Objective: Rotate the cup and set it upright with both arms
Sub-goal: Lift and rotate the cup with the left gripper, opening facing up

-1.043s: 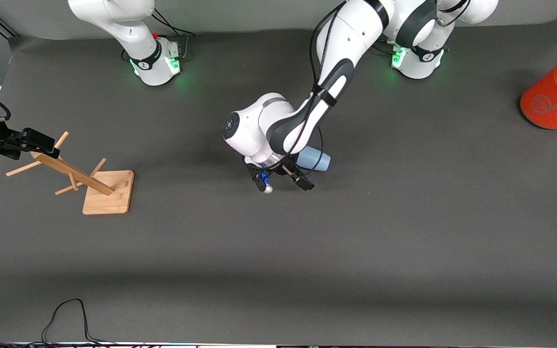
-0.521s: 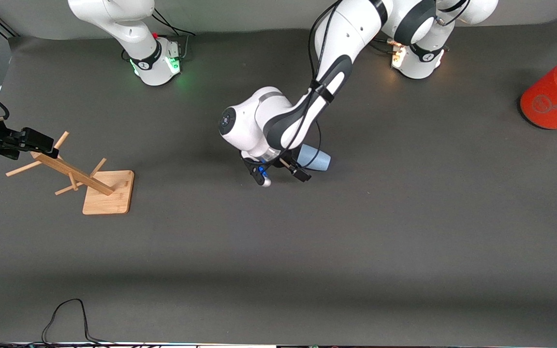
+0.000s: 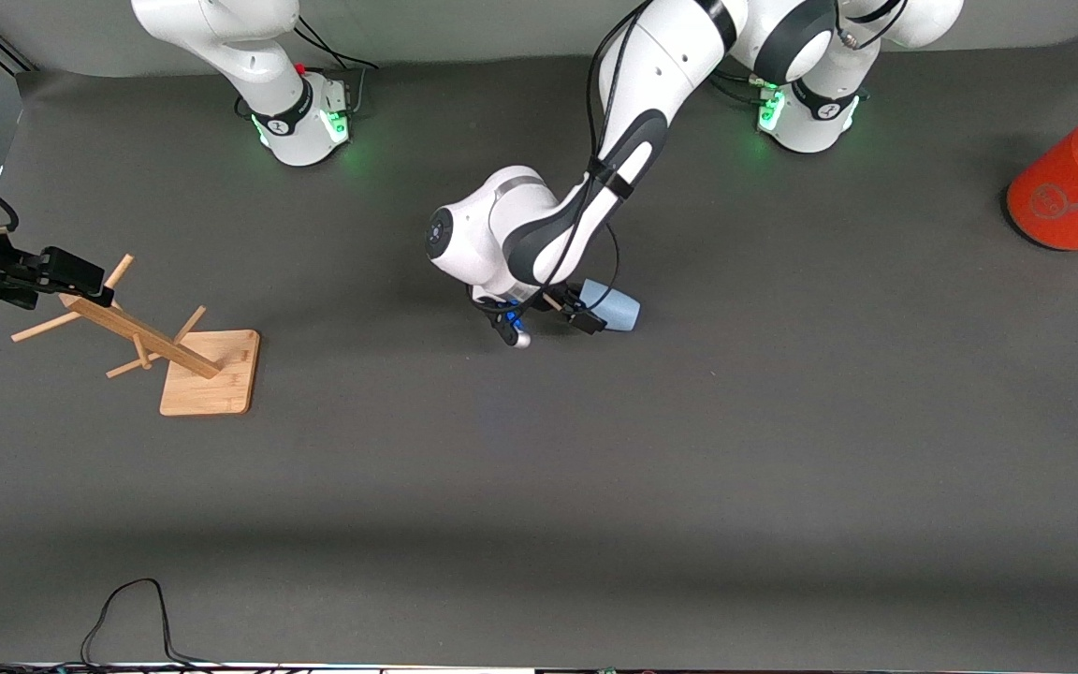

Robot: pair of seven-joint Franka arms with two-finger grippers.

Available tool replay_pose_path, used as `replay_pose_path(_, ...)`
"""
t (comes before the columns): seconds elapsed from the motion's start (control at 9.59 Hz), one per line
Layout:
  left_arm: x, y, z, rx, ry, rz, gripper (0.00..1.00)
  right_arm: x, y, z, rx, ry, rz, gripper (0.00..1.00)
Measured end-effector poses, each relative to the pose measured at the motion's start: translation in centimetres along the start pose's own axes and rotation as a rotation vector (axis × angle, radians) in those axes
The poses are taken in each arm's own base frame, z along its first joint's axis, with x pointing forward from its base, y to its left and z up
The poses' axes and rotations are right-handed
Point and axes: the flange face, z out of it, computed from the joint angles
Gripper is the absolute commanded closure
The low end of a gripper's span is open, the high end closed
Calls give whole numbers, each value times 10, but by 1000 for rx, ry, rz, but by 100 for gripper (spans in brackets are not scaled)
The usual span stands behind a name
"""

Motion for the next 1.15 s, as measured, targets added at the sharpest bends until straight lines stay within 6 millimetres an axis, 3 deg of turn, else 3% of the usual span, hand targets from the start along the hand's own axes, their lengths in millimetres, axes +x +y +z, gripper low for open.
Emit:
replay_pose_path(0.1,0,3,3,2,-2,3,15,0,0,0,0,0,0,0)
replay_pose_path(0.21,2,3,5,2,6,3,29,0,0,0,0,0,0,0)
replay_pose_path(0.31,3,0,5,1,14,4,65,0,0,0,0,1,0,0)
replay_pose_path(0.42,5,-2,5,3,22,8,93,0,0,0,0,1,0,0)
replay_pose_path(0.52,5,-3,5,13,24,12,100,0,0,0,0,1,0,0)
replay_pose_path(1.15,-1,-20,-6,70,23,82,100,1,0,0,-2,5,-1,0)
